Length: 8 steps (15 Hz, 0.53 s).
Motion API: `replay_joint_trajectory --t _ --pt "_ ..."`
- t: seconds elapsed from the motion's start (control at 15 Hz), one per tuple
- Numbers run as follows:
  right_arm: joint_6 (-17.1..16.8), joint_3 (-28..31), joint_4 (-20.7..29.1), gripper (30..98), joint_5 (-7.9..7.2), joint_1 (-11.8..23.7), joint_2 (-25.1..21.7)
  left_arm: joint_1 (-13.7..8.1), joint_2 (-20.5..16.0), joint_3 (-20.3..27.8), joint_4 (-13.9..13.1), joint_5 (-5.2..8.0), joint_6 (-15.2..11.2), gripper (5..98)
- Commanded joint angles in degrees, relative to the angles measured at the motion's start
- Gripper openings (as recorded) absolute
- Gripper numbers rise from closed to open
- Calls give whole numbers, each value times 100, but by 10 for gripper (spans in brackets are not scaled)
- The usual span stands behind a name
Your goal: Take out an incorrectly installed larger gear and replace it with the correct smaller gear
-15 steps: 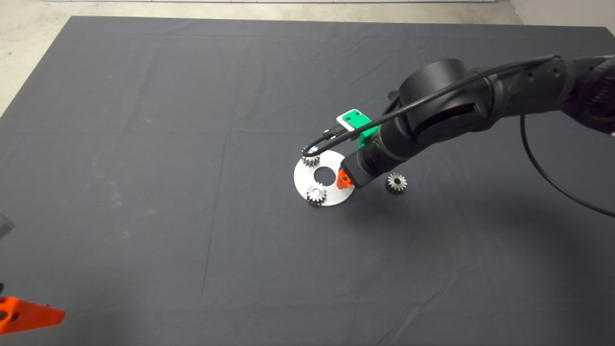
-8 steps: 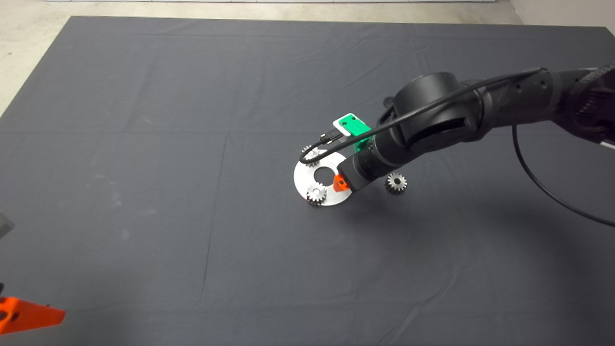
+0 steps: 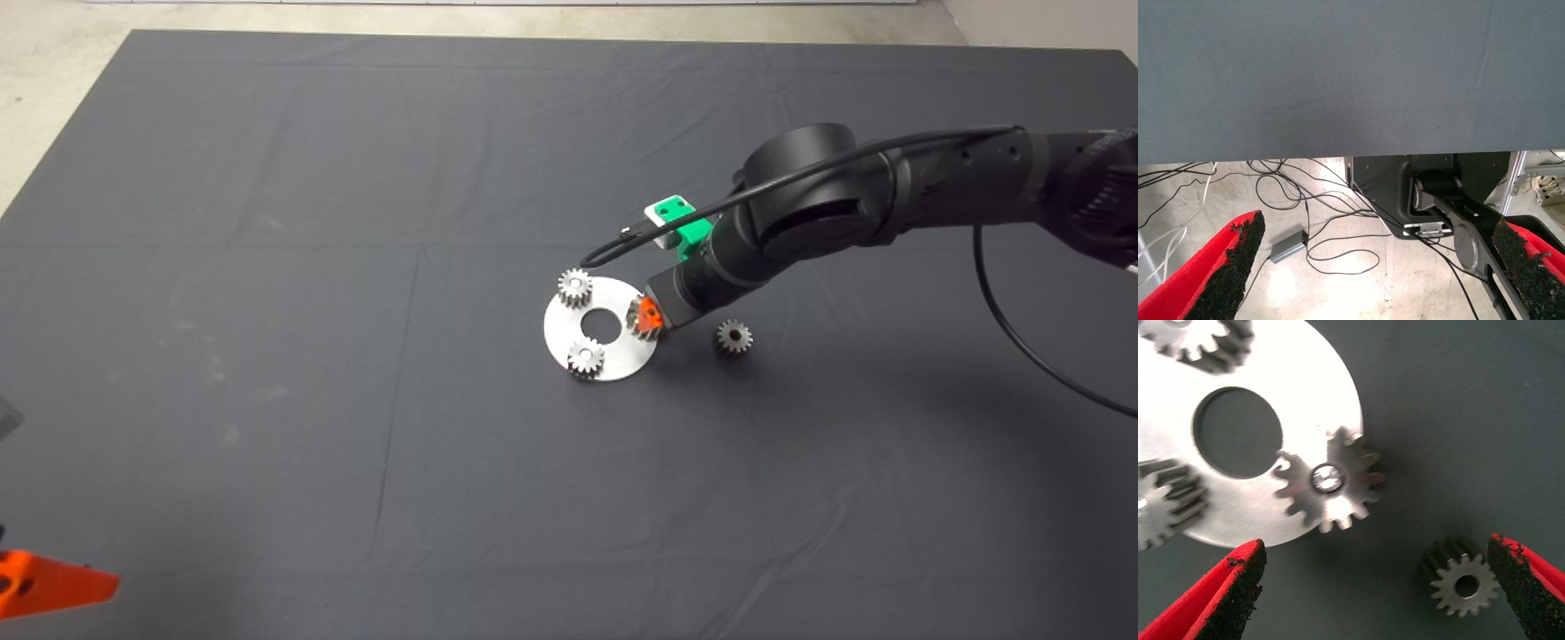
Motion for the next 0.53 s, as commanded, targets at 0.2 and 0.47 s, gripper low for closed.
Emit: replay_joint_trajectory --t 0.2,0.47 --pt "-145 -617 714 878 -501 110 220 -11 9 68 -50 23 19 885" --pt "-126 -1046 1567 878 -510 338 592 -11 0 68 -50 26 19 885"
